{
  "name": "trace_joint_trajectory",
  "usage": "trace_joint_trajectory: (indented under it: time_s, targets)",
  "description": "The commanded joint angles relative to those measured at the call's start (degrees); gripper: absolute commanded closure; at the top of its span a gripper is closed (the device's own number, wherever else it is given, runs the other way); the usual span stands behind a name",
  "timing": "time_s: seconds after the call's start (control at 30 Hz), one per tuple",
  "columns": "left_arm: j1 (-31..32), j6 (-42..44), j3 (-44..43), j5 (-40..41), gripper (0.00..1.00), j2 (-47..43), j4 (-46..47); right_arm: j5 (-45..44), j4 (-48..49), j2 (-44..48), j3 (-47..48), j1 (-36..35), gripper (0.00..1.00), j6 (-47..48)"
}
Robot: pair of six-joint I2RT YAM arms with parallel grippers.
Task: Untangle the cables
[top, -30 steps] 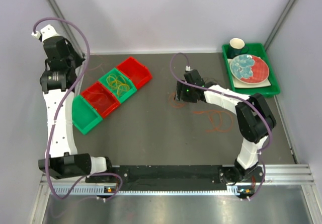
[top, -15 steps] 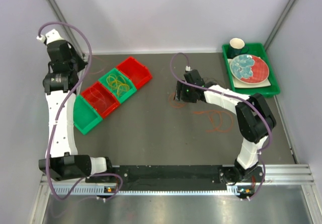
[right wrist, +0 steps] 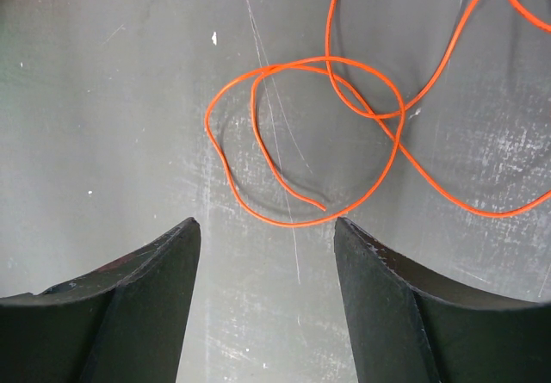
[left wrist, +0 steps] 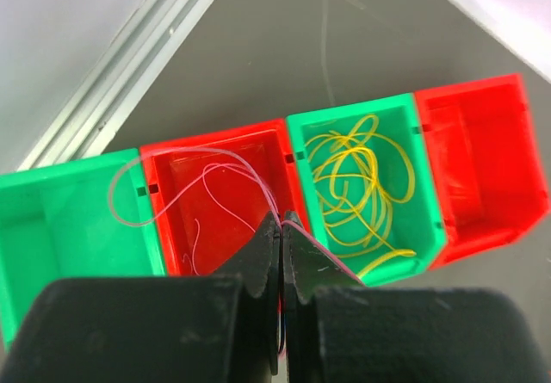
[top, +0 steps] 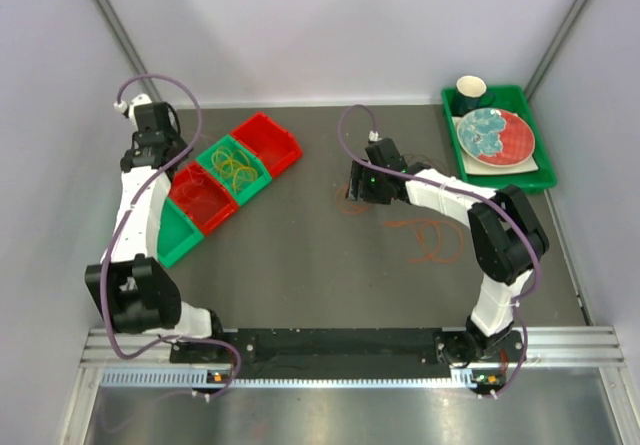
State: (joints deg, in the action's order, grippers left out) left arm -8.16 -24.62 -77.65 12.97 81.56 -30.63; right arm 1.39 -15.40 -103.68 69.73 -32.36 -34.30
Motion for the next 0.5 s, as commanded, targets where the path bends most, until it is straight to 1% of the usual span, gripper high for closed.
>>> trace_joint_trajectory:
  time_s: [0.0, 0.17, 0.27, 0.47]
  targets:
    - [-0.62, -2.80, 3.11, 3.02, 1.00, 3.42, 6.72, -0.24, 2.21, 1.29, -0.30, 0.19, 0.37, 0.03]
    - [-2.64, -5.87, 6.09, 3.21, 1.00, 9.48, 9.62, -0.42, 2.04, 0.93, -0.21, 0.19, 0.37, 0.12]
    - [-3.26, -6.84, 6.28, 3.37, 1.00, 13.61, 9.89, -0.51, 2.13, 0.67, -0.30, 0.28, 0.37, 0.20]
    - [-3.35, -8.25, 7.33, 7.59, 1.00, 18.89, 8.66, -0.51, 2.30, 0.23, -0.39, 0.28, 0.37, 0.20]
